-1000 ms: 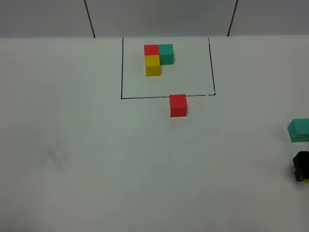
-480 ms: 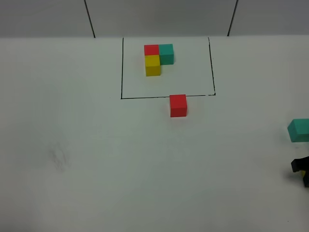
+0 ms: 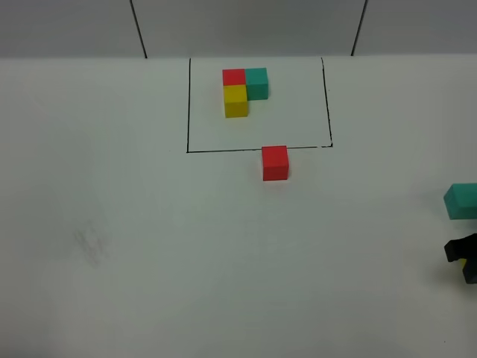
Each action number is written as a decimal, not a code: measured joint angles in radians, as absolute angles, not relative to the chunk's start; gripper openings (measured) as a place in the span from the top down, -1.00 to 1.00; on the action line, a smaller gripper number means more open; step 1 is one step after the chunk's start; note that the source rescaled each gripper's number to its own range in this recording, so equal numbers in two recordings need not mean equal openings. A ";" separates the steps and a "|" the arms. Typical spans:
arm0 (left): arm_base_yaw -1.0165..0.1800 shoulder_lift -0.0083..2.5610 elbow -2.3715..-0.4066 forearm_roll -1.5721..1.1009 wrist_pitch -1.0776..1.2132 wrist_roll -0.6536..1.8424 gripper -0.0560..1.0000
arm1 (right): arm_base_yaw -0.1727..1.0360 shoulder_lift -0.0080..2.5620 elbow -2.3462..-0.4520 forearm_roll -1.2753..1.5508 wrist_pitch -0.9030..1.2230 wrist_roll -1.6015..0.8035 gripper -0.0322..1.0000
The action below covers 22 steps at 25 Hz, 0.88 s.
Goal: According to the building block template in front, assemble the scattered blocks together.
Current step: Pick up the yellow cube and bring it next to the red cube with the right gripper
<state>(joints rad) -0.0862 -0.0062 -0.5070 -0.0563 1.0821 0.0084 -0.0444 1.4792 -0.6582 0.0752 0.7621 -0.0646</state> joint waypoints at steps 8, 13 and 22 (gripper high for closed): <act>-0.086 -0.006 -0.507 -0.056 1.082 0.008 -0.19 | 0.351 1.371 -0.780 0.059 0.850 0.357 0.92; -0.086 -0.006 -0.507 -0.056 1.082 0.008 -0.19 | 0.588 1.484 -0.882 -0.122 0.837 0.697 0.92; -0.086 -0.006 -0.507 -0.056 1.082 0.008 -0.19 | 0.683 1.846 -1.142 -0.249 0.823 0.868 0.92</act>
<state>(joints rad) -0.0862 -0.0062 -0.5070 -0.0563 1.0821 0.0084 0.6826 1.8461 -1.1423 -0.2488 0.8234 0.8677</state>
